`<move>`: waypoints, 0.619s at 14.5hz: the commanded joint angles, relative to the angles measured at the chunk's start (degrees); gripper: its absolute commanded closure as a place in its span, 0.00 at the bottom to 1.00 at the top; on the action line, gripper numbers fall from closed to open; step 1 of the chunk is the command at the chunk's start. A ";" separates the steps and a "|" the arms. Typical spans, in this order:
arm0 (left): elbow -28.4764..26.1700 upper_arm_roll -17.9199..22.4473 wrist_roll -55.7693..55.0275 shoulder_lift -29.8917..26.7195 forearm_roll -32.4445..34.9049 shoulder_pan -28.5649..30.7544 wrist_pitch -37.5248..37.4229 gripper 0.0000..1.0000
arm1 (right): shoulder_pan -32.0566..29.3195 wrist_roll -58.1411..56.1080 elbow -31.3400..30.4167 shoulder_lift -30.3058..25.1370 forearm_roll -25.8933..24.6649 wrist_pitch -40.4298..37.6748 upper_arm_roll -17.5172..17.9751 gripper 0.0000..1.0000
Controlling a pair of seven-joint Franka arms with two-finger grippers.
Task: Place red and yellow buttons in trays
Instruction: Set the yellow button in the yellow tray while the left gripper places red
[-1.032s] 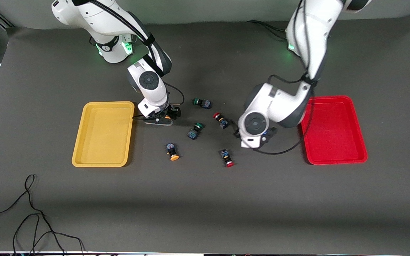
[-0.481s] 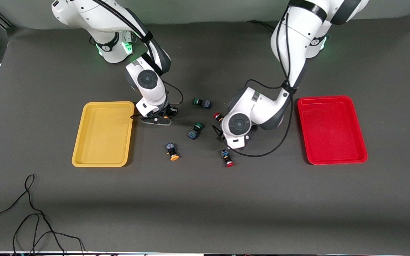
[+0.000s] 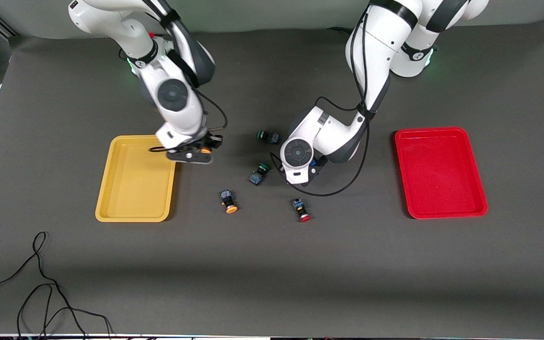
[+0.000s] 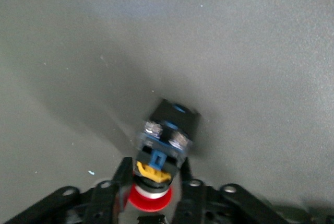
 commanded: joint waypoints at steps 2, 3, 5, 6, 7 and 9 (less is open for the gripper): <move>-0.57 0.65 1.27 -3.61 -0.08 1.93 -4.14 1.00 | -0.01 -20.42 0.79 -0.98 0.51 -0.90 -12.68 1.00; -0.31 0.65 3.63 -5.10 -0.08 3.25 -7.30 1.00 | -0.01 -24.48 1.05 -0.63 0.60 -0.46 -15.93 1.00; -0.22 0.74 9.34 -9.05 0.01 7.64 -14.24 1.00 | -0.01 -31.26 1.14 0.59 0.60 2.07 -21.57 1.00; -0.30 0.82 13.54 -10.99 0.36 10.18 -18.45 1.00 | -0.10 -33.55 1.06 1.65 0.60 3.83 -23.59 1.00; -0.74 1.08 18.54 -12.92 2.10 12.73 -22.15 1.00 | -0.19 -35.32 0.53 3.14 0.69 6.55 -25.27 1.00; -2.84 1.09 26.90 -15.91 7.81 19.05 -27.00 1.00 | -2.90 -41.10 -2.88 5.95 4.43 13.83 -26.16 1.00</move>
